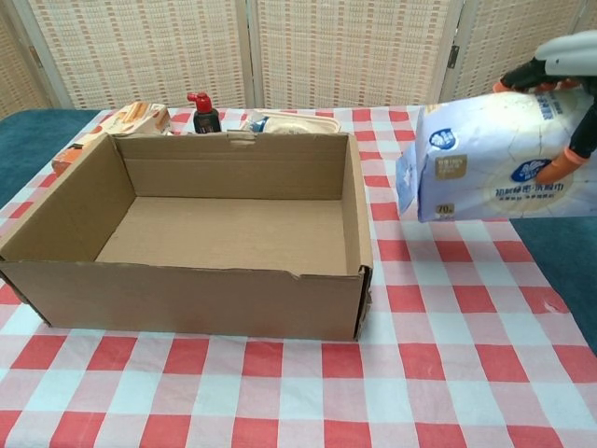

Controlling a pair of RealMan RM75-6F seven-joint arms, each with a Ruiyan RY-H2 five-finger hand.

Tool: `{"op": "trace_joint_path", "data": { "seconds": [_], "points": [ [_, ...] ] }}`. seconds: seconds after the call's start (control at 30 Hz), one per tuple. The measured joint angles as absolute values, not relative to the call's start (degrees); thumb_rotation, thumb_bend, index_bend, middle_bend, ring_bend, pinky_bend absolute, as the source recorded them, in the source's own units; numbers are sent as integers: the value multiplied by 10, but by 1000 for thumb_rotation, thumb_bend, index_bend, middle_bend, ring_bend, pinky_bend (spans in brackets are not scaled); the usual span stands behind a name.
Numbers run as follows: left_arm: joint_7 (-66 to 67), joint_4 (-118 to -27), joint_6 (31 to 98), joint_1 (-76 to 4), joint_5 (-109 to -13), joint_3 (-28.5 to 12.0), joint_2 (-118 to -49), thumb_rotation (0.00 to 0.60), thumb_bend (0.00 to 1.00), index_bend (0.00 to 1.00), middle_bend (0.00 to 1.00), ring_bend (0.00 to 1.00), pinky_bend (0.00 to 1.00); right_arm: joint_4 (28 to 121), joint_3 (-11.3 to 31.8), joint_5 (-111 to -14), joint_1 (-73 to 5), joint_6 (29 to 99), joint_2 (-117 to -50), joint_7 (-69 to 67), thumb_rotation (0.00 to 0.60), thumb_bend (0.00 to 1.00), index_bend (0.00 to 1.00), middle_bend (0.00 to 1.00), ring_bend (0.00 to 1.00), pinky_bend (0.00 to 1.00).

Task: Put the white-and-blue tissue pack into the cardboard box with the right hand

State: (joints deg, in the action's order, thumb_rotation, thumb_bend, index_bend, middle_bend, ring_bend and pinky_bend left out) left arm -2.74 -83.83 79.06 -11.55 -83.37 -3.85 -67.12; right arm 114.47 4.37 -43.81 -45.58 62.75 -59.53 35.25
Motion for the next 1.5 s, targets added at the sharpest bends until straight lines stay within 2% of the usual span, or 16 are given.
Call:
{"op": "trace_joint_path", "data": {
  "seconds": [0.3, 0.5, 0.73, 1.17, 1.5],
  "points": [
    [-28, -837, 788, -115, -831, -38, -671, 600, 197, 0, 0, 0, 67, 1262, 89, -413, -478, 674, -503, 408, 600, 131, 393, 309, 361, 558],
    [-31, -836, 787, -116, -831, -38, -671, 600, 196, 0, 0, 0, 67, 1290, 121, -375, -517, 680, -497, 433, 600, 142, 403, 313, 367, 562],
    [-36, -835, 785, -116, -829, -39, -669, 600, 196, 0, 0, 0, 68, 1274, 133, -341, -566, 671, -564, 458, 600, 160, 406, 316, 370, 562],
    [-58, -828, 777, -117, -826, -39, -665, 600, 196, 0, 0, 0, 67, 1191, 171, -247, -702, 680, -739, 522, 600, 176, 407, 319, 373, 569],
    [-57, -829, 781, -115, -826, -40, -662, 600, 197, 0, 0, 0, 68, 1128, 195, -218, -753, 670, -809, 527, 600, 176, 412, 327, 384, 569]
  ]
}}
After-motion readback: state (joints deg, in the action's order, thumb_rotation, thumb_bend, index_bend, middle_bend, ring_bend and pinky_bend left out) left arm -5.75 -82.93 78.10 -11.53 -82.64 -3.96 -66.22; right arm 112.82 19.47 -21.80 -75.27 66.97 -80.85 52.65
